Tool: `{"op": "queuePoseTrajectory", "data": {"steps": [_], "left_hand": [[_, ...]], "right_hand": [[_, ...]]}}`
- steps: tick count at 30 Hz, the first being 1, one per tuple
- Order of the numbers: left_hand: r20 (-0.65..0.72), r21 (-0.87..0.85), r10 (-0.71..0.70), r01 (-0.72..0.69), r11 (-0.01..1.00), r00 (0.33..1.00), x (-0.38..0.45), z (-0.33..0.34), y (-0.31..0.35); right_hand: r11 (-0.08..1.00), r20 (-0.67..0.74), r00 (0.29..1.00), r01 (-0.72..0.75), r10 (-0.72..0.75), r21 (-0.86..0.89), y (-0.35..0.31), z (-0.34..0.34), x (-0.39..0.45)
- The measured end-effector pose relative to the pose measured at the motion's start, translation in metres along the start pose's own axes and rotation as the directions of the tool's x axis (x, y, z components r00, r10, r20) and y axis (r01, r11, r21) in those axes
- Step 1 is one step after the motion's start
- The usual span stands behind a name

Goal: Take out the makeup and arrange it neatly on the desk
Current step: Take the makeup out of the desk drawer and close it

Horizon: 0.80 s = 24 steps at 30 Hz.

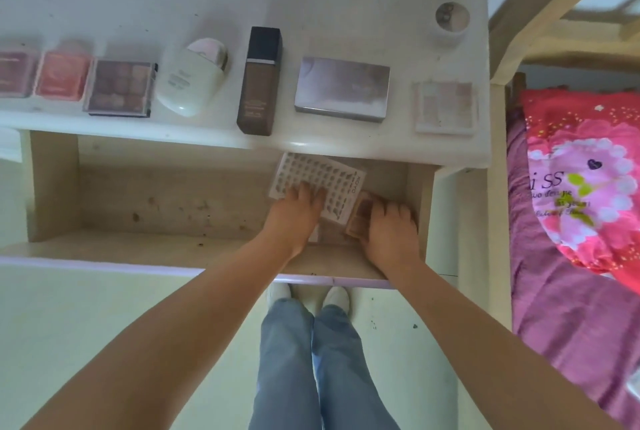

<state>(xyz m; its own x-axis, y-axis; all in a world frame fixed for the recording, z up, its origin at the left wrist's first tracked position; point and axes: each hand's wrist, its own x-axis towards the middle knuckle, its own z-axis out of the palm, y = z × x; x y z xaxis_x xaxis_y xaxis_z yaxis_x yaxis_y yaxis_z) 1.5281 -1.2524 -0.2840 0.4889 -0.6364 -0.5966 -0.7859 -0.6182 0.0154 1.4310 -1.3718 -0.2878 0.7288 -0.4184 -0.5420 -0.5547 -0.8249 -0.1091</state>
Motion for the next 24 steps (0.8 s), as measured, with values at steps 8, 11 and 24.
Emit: {"op": "queuePoseTrajectory", "data": {"steps": [8, 11, 24], "left_hand": [[-0.181, -0.162, -0.034, 0.004, 0.987, 0.983, 0.018, -0.008, -0.019], [-0.185, -0.127, -0.053, 0.03, 0.991, 0.981, 0.032, -0.01, -0.013], [-0.276, -0.073, 0.051, -0.074, 0.995, 0.96, -0.012, -0.024, -0.036]], "right_hand": [[0.998, -0.01, 1.0, 0.018, -0.019, -0.068, -0.006, -0.007, 0.008], [0.99, -0.012, 0.997, 0.073, -0.075, -0.125, -0.013, -0.013, 0.006], [0.989, -0.087, 0.994, 0.079, -0.069, 0.127, 0.001, -0.023, -0.022]]}}
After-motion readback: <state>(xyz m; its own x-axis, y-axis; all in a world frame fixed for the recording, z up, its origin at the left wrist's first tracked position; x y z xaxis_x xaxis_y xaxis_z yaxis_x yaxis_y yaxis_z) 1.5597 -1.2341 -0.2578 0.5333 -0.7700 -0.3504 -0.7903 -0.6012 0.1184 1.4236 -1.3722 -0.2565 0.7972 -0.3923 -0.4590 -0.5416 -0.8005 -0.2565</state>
